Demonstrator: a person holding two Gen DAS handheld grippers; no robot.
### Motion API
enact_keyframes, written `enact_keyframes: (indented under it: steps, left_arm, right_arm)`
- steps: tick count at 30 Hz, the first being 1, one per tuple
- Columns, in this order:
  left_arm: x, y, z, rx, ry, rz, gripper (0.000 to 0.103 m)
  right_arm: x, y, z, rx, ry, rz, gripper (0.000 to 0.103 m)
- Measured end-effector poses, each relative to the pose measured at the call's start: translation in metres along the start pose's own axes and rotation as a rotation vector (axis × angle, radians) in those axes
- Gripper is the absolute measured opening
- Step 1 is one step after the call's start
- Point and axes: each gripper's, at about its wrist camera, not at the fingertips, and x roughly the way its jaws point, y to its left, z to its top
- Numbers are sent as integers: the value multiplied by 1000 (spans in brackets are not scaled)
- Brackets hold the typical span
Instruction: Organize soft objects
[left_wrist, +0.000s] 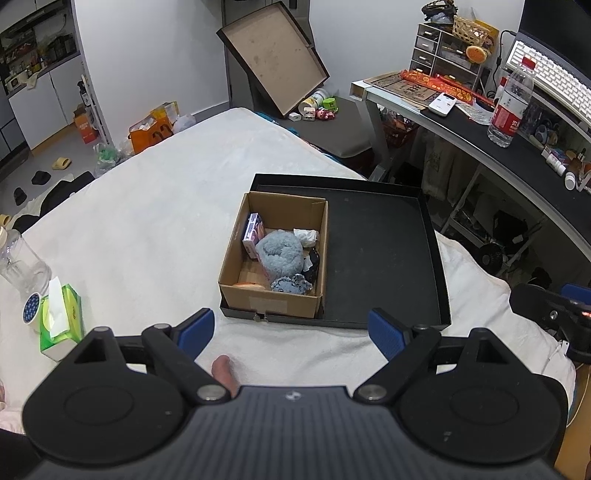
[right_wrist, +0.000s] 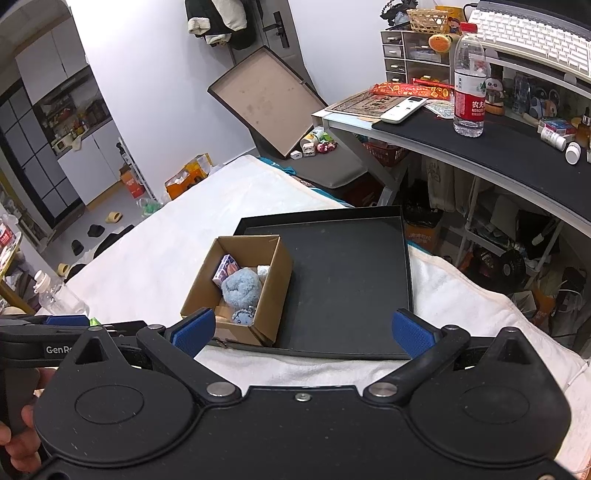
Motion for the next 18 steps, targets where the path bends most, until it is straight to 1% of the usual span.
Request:
enact_keyframes:
  steps: [8,18]
  left_arm:
    - [1,2,-1,-5,8,8,89]
    - [0,3,-2,-4,0,14,89]
  right_arm:
    - [0,1,0,-7,7,3,103]
    - [0,1,-1,-9,11,2,103]
